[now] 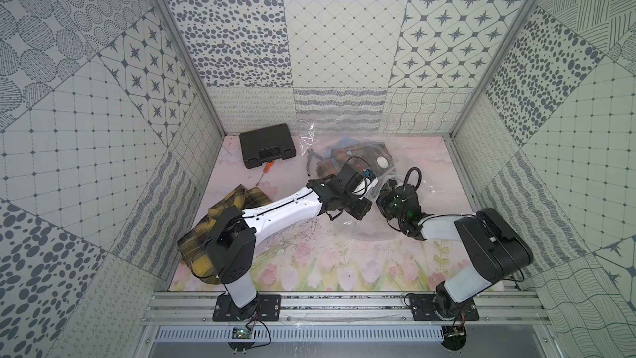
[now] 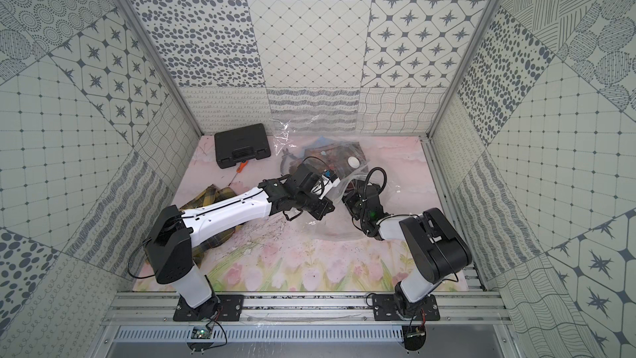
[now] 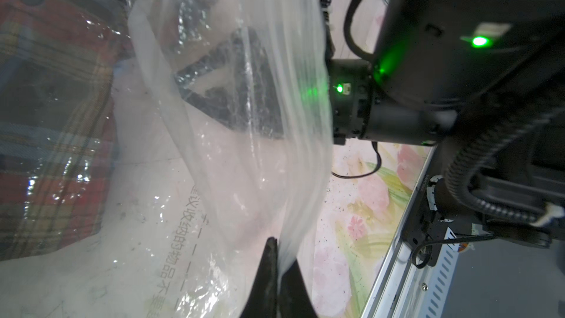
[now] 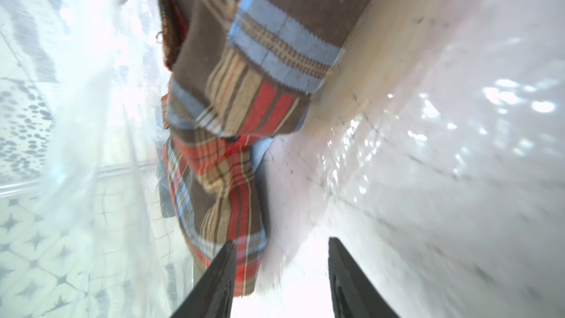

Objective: Place the folded shirt into the vacuum bag
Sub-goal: Place the shirt in the vacuum bag.

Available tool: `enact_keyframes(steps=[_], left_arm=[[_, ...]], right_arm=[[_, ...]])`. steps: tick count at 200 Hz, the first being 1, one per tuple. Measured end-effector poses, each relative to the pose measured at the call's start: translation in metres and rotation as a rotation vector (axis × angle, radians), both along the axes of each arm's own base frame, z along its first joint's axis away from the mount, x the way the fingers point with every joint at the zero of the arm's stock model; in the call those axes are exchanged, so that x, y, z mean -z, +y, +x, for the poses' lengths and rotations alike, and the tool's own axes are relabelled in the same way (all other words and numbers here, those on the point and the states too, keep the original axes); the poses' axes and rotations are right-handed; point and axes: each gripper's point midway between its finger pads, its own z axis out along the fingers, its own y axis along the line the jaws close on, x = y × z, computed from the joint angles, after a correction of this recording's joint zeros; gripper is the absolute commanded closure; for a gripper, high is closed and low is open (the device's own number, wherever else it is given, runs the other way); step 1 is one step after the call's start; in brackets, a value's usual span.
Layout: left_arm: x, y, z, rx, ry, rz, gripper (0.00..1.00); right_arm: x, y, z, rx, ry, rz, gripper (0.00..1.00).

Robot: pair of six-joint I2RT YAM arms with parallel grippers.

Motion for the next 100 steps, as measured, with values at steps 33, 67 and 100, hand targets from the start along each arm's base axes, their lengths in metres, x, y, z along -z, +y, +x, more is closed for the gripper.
enact_keyframes(steps=[33,67,100], left_arm=[[-0.006,0.001,0.012,-0.021,-0.017,0.004,1.00],[0.001,0.003,0.022,-0.039,-0.013,0.020,1.00],[0.012,0.003,0.024,-0.040,0.002,0.036,0.99]], right_arm=[[-0.017,-0.004,-0.029,-0.082,-0.001,-0.065,0.49],[-0.038,-0.014,-0.060,-0.160,-0.013,-0.164,0.49],[-0.075,-0.026,-0.080,-0.201,-0.048,-0.244,0.49]])
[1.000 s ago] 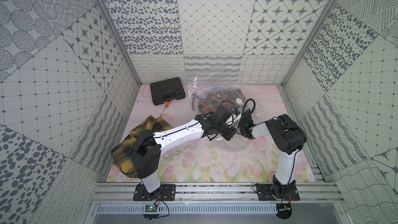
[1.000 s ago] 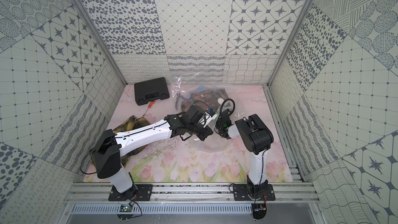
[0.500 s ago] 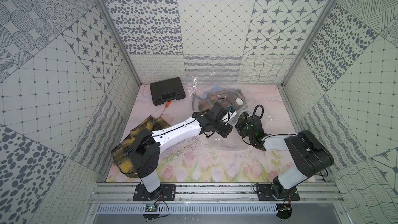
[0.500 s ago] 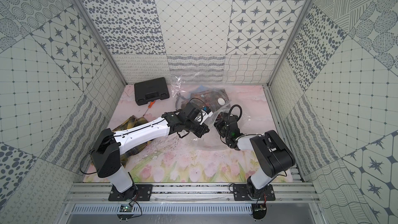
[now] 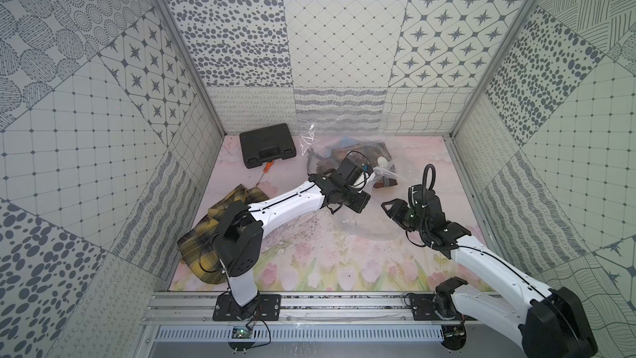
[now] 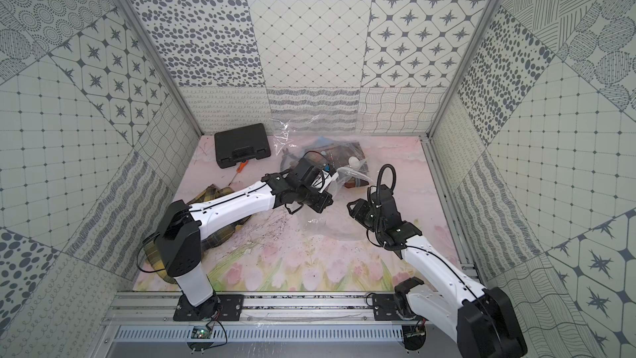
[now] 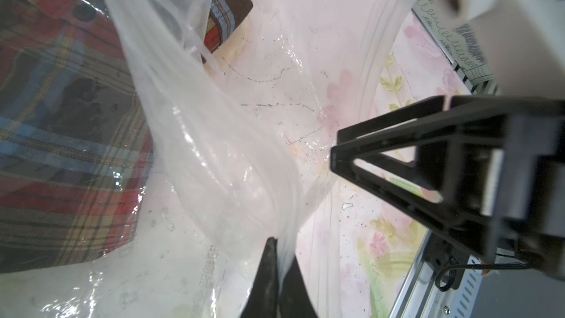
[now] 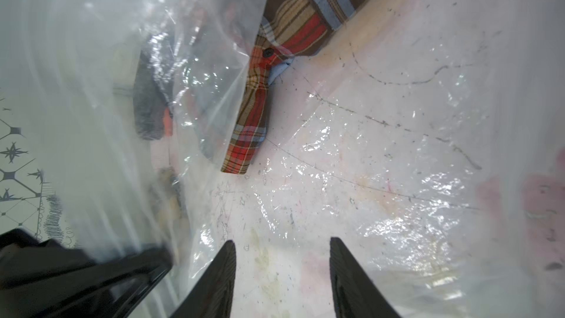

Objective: Place the folded shirt into the vacuum bag
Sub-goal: Place the shirt in the vacuum bag.

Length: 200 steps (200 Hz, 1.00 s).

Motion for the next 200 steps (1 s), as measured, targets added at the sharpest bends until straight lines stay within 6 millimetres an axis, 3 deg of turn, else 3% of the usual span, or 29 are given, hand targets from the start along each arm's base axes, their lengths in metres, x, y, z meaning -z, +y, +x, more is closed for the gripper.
enact_keyframes(steps=[53,89,111,132,152,171,200], left_arm=[[0.022,-0.004,-0.011,0.030,0.043,0.017,0.96],[0.053,-0.002,-0.044,0.089,0.104,0.060,0.95],[0.073,0.006,-0.068,0.122,0.141,0.099,0.88],[0.088,0.018,-0.085,0.137,0.168,0.132,0.70],[0.089,0.029,-0.095,0.143,0.177,0.147,0.56],[0.077,0.038,-0.100,0.142,0.165,0.137,0.45],[0.045,0.053,-0.094,0.102,0.130,0.093,0.41]], right_arm=[[-0.079,-0.009,0.003,-0.040,-0.122,-0.082,0.44],[-0.103,-0.025,0.025,-0.036,-0.131,-0.177,0.43],[-0.111,-0.026,0.040,-0.051,-0.130,-0.223,0.43],[-0.110,-0.021,0.051,-0.080,-0.123,-0.253,0.43],[-0.096,-0.015,0.058,-0.111,-0.093,-0.284,0.43],[-0.076,-0.005,0.061,-0.153,-0.049,-0.318,0.43],[-0.046,0.018,0.063,-0.239,0.020,-0.374,0.43]])
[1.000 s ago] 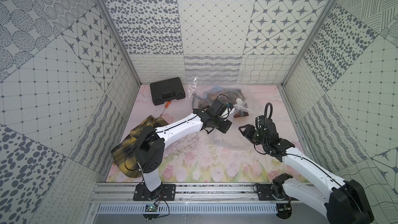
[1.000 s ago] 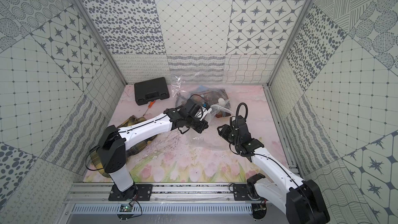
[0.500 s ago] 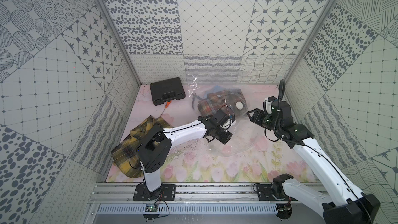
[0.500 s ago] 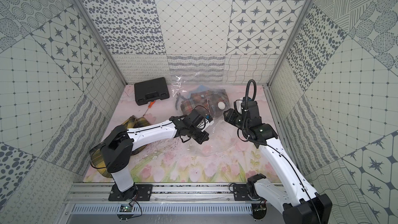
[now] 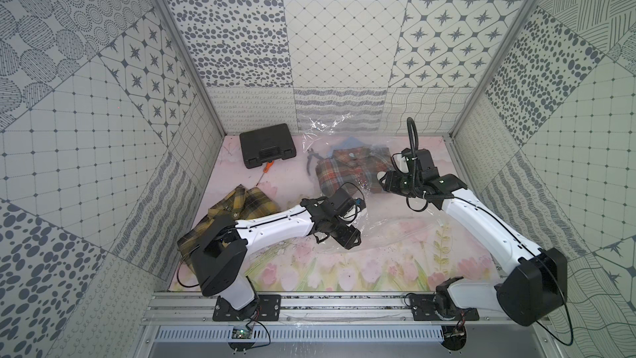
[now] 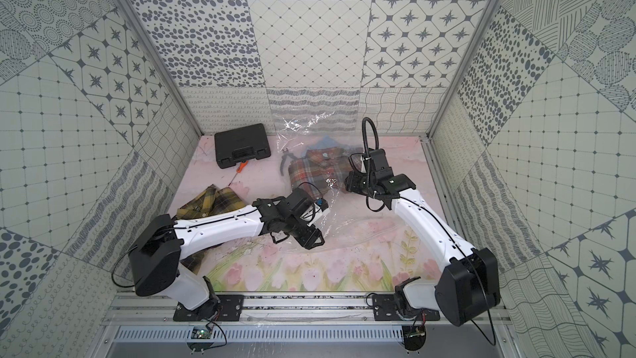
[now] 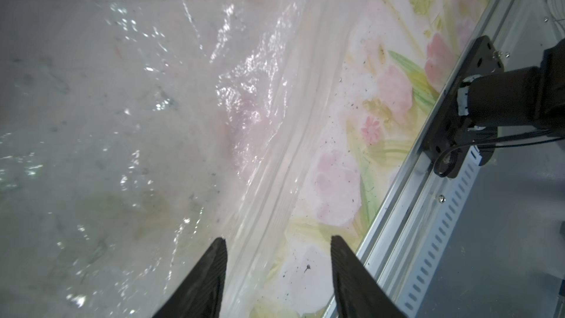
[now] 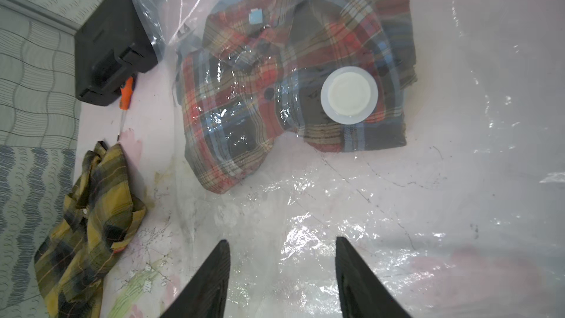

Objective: Place the folded shirt into the vacuum bag
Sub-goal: Place the shirt in the vacuum bag, then adjust the vacuum bag at the center of the board, then adjust the shirt at the center of the board.

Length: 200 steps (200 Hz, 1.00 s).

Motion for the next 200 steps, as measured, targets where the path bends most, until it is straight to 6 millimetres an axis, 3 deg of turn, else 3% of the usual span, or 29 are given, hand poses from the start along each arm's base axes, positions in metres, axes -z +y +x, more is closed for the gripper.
enact_keyframes(steps=[33,61,88,116,136,146,175,200], left_arm=[[-0.030,0.034,0.031,-0.147,-0.049,-0.012,0.41],[-0.044,0.080,0.062,-0.337,-0.093,0.046,0.41],[-0.049,0.127,0.080,-0.524,-0.110,0.107,0.37],[-0.028,0.185,0.086,-0.729,-0.084,0.235,0.26],[-0.004,0.224,0.080,-0.852,-0.036,0.343,0.13],[0.007,0.240,0.075,-0.898,-0.017,0.397,0.11],[0.025,0.269,0.067,-0.996,0.005,0.501,0.09],[0.034,0.284,0.070,-1.057,0.007,0.554,0.10]], right_arm=[[0.014,0.045,0.007,-0.101,0.025,-0.055,0.43],[0.023,0.096,0.015,-0.185,0.021,-0.060,0.43],[0.046,0.135,0.027,-0.228,0.047,-0.051,0.43],[0.062,0.154,0.030,-0.247,0.075,-0.057,0.42],[0.055,0.167,0.029,-0.271,0.060,-0.051,0.41],[0.049,0.170,0.029,-0.279,0.048,-0.050,0.41],[0.037,0.184,0.036,-0.308,0.013,-0.053,0.41],[0.041,0.194,0.047,-0.323,0.011,-0.064,0.40]])
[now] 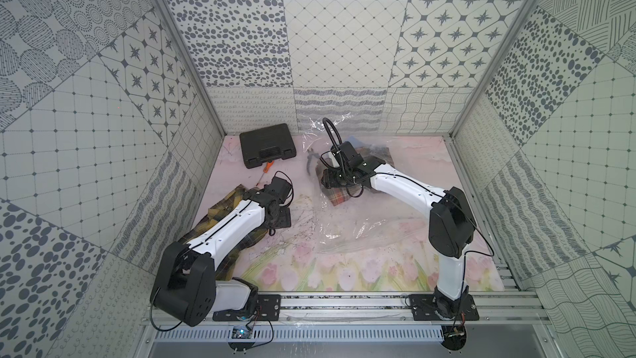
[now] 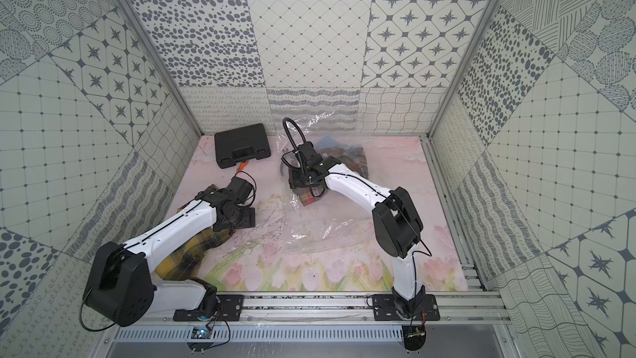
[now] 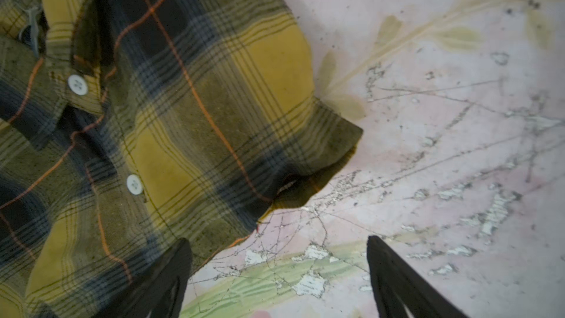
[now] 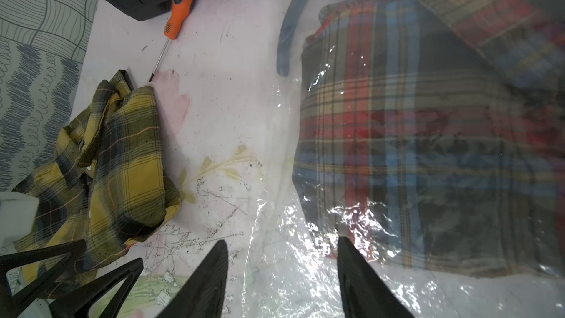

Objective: Place the folded shirt into the vacuum bag
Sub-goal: Adjust the shirt at the center of the board.

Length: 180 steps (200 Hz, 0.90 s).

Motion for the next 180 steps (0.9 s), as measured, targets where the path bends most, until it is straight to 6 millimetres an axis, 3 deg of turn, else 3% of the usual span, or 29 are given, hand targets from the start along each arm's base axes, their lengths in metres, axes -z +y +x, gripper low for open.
enact_keyframes(steps=[24,45,76,106,119,144,180], left_arm=[[0.015,0.006,0.008,-0.038,0.025,0.031,0.13],[0.030,0.007,0.015,-0.058,0.050,0.048,0.21],[0.049,0.006,0.021,-0.064,0.071,0.049,0.45],[0.056,0.000,0.025,-0.044,0.059,0.017,0.75],[0.057,-0.003,0.027,-0.031,0.048,0.003,0.87],[0.054,-0.010,0.030,0.013,0.025,-0.024,0.93],[0.033,-0.043,0.032,0.126,-0.045,-0.095,0.93]], right_arm=[[0.014,0.000,0.010,0.010,0.015,-0.014,0.41],[0.029,-0.007,0.018,0.036,0.044,-0.022,0.41],[0.048,-0.037,0.036,0.119,0.079,-0.007,0.42],[0.095,-0.088,0.041,0.256,0.186,0.020,0.43],[0.105,-0.101,0.042,0.297,0.217,0.046,0.43],[0.102,-0.113,0.045,0.342,0.218,0.094,0.44],[0.100,-0.113,0.046,0.352,0.221,0.116,0.44]])
